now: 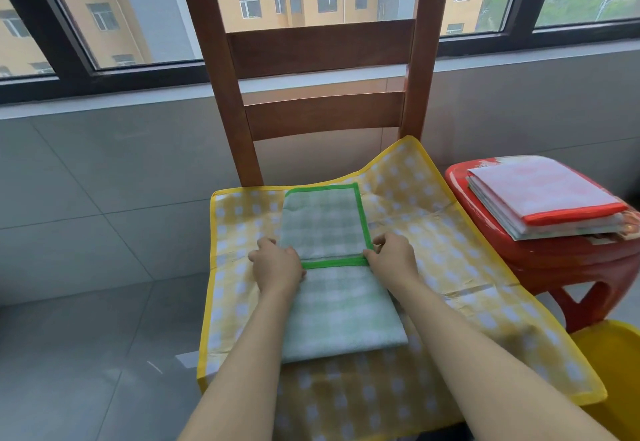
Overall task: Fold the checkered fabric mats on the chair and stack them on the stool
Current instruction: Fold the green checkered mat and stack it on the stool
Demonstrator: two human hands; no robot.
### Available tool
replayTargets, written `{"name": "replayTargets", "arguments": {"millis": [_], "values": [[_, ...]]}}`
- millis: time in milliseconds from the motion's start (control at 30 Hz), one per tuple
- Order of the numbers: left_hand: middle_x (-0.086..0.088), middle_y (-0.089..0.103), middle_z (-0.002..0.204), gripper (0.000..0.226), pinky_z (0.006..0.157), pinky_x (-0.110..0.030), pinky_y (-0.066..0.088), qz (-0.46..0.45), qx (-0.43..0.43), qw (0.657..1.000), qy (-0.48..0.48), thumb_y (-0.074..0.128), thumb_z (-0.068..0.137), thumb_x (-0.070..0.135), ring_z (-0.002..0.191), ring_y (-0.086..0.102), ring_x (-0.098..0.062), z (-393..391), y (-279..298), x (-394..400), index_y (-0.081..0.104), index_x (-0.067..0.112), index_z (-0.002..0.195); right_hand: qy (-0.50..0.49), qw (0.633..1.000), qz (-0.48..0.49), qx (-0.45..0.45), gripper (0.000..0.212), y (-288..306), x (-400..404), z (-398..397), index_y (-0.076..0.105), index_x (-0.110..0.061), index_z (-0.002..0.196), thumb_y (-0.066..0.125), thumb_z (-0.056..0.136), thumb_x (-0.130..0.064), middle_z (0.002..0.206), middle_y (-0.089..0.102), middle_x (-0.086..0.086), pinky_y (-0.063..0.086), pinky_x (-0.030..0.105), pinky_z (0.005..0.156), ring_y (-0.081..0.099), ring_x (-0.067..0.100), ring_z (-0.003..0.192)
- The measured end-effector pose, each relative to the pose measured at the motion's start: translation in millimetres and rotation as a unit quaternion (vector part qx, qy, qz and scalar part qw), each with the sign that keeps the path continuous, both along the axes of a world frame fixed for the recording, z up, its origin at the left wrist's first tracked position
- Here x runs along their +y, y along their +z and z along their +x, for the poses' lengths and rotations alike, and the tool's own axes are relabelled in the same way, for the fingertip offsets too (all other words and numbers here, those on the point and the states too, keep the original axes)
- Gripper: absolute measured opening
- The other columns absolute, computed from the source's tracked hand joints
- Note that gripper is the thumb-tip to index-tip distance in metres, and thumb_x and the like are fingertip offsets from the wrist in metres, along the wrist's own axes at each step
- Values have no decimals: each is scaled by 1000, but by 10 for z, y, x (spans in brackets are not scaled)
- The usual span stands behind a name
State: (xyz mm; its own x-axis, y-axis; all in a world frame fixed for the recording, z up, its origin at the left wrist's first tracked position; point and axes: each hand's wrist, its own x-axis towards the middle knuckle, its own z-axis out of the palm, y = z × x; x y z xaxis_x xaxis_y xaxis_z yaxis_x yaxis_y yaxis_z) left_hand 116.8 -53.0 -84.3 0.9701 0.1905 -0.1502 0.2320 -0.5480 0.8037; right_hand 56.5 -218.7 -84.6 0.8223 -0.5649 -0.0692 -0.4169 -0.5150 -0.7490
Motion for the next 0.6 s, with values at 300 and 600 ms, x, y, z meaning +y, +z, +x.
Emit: {"name": "replayTargets", "arguments": {"millis": [300,600], "values": [[-2,62,53,23,59,-27,48,-32,15,999,32,49,93,26,51,57,-15,117,-45,17,64,9,99,-85,993,76,41,17,7,-8,128,67,-12,92,72,79,-23,92,70,8,53,35,76,66,28,88],[-3,60,92,16,45,-20,50,-326,84,937,90,58,92,20,47,63,-10,106,109,63,55,12,105,-110,958,266,-17,7,48,-45,108,67,-12,86,70,80,-11,67,64,4,55,39,73,57,17,55]]}}
